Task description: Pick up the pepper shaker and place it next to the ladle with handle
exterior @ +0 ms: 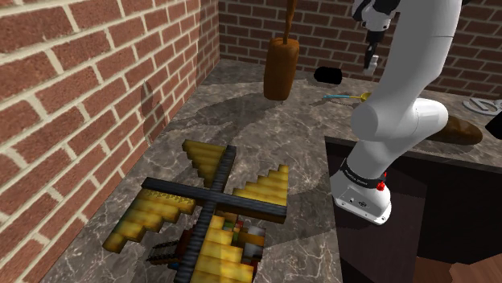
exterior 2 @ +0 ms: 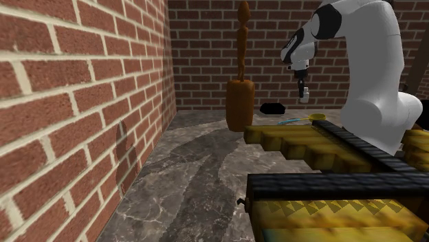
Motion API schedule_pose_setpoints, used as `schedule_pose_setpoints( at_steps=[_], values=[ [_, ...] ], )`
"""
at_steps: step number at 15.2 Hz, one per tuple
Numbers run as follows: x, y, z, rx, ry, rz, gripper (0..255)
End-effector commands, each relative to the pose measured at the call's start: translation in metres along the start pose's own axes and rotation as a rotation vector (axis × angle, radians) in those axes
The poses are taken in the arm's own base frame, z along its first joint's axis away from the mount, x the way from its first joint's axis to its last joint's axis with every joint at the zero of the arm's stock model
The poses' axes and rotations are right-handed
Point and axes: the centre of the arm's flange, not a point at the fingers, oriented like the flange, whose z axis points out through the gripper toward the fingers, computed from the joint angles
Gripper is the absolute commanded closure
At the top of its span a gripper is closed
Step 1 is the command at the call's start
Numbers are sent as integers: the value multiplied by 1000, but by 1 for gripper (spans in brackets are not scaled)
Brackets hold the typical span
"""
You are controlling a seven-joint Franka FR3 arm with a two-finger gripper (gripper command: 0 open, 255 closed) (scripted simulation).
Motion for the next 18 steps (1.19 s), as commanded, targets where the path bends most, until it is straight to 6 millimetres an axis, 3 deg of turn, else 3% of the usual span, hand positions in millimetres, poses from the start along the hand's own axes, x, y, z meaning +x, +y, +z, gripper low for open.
schedule_pose_setpoints(
  at_steps=[1,12,18],
  values=[
    [2,-1,11,0,0,0,255],
    [12,-3,68,0,0,0,255],
    [13,-3,70,0,0,0,255]
  ],
)
